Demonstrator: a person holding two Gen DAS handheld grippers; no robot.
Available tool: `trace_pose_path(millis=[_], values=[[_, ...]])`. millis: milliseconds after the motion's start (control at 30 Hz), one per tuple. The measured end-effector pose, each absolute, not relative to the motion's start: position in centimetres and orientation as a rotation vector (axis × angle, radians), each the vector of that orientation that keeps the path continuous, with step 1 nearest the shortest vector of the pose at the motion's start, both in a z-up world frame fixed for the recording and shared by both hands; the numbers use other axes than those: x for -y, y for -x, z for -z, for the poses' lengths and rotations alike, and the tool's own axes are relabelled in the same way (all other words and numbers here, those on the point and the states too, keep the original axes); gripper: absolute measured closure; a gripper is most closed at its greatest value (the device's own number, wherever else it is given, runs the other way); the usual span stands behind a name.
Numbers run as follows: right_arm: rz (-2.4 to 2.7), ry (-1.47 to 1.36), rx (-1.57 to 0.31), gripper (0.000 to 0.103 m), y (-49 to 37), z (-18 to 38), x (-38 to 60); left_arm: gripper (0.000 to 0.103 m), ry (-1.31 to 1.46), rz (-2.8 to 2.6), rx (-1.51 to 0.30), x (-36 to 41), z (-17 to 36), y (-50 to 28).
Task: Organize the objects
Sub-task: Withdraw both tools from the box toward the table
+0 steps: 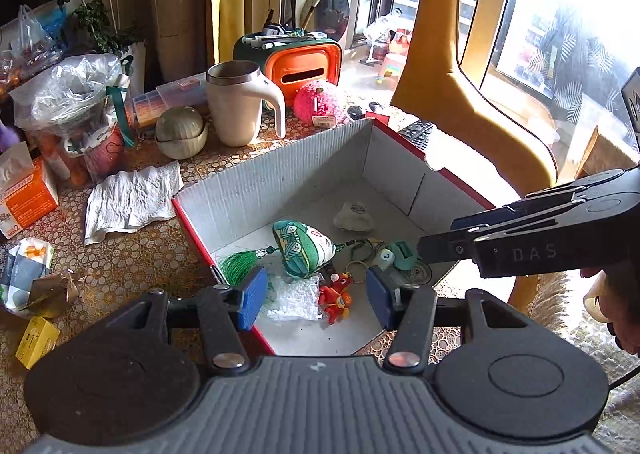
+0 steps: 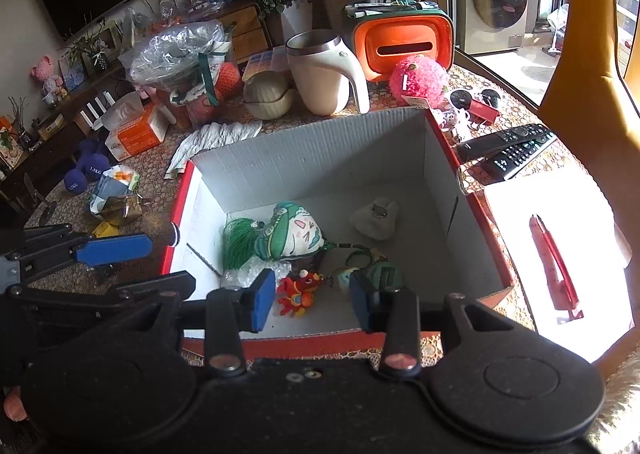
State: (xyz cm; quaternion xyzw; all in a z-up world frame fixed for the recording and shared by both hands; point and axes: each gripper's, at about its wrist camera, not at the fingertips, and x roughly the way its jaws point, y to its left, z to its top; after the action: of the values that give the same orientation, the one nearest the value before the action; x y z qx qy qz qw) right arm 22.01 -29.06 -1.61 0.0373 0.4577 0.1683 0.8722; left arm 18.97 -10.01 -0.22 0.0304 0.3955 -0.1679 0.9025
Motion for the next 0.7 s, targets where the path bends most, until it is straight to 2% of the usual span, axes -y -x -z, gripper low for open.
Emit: trace_pose_path(millis=[333, 467, 700], values=[[-0.419, -0.039, -0.905, 0.047, -18.5, -0.6, 25.4, 0.039, -0.005, 0.304, -0.774, 5.3, -1.3, -15.8], [-0.451, -0.032, -0.882, 0.039, -17.4, -1.2, 23.8, 0.031, 0.011, 0.272, -0.764, 2.8, -1.6, -14.6], [-0.521, -0.013, -0.866, 0.028, -16.2, -1.5, 20.5, 0.022, 0.062, 0.197, -0.766, -1.8, -1.3, -13.1]])
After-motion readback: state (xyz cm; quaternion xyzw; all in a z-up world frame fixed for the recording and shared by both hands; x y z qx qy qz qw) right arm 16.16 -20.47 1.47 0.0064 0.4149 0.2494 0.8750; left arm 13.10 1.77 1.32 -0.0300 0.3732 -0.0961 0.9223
